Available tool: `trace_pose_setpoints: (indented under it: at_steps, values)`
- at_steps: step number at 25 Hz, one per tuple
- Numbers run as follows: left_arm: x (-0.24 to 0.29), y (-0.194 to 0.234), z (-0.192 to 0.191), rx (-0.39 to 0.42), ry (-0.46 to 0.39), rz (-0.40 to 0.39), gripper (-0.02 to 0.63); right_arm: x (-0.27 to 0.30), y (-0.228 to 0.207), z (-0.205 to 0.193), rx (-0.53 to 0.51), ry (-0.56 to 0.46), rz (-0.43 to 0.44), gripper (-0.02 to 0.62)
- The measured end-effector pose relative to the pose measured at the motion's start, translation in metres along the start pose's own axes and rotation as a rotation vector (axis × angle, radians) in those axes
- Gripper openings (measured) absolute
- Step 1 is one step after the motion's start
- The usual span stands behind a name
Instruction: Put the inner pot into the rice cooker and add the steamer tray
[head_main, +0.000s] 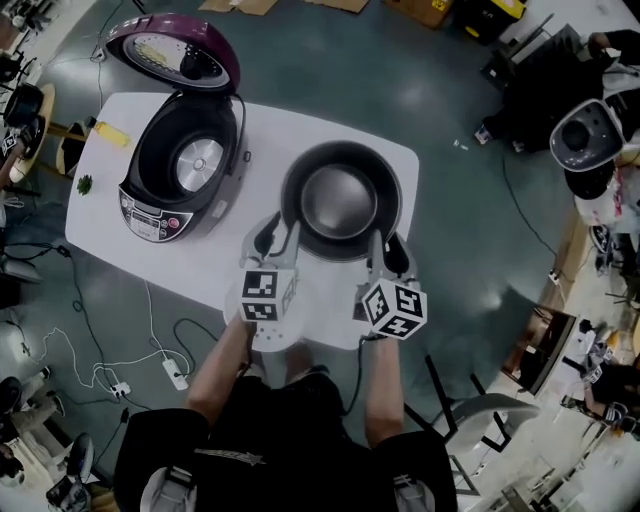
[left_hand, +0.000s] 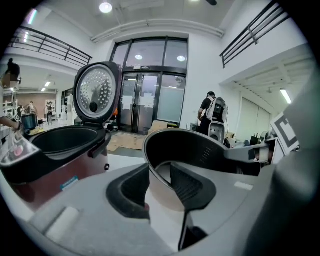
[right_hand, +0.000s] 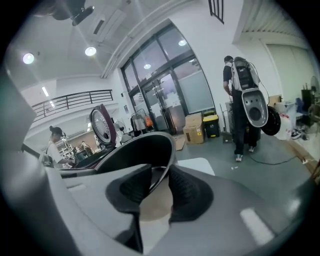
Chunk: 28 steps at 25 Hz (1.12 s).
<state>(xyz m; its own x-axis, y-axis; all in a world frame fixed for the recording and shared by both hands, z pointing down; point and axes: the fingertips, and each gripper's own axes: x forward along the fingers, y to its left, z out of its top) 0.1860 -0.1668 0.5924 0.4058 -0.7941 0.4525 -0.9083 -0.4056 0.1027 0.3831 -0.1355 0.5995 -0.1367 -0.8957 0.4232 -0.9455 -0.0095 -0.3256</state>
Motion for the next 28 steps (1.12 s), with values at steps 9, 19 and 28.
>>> trace_pose_setpoints:
  at_steps: [9,19,28]
  values:
    - [-0.039,0.014,0.045,0.009,-0.1,0.032,0.132,-0.022,0.041,0.044,-0.04,-0.097,0.047,0.115]
    - [-0.099,0.059,0.091,0.024,-0.205,0.097,0.129,-0.039,0.116,0.082,-0.078,-0.184,0.122,0.115]
    - [-0.133,0.113,0.119,0.017,-0.279,0.098,0.123,-0.041,0.186,0.097,-0.106,-0.238,0.132,0.115]
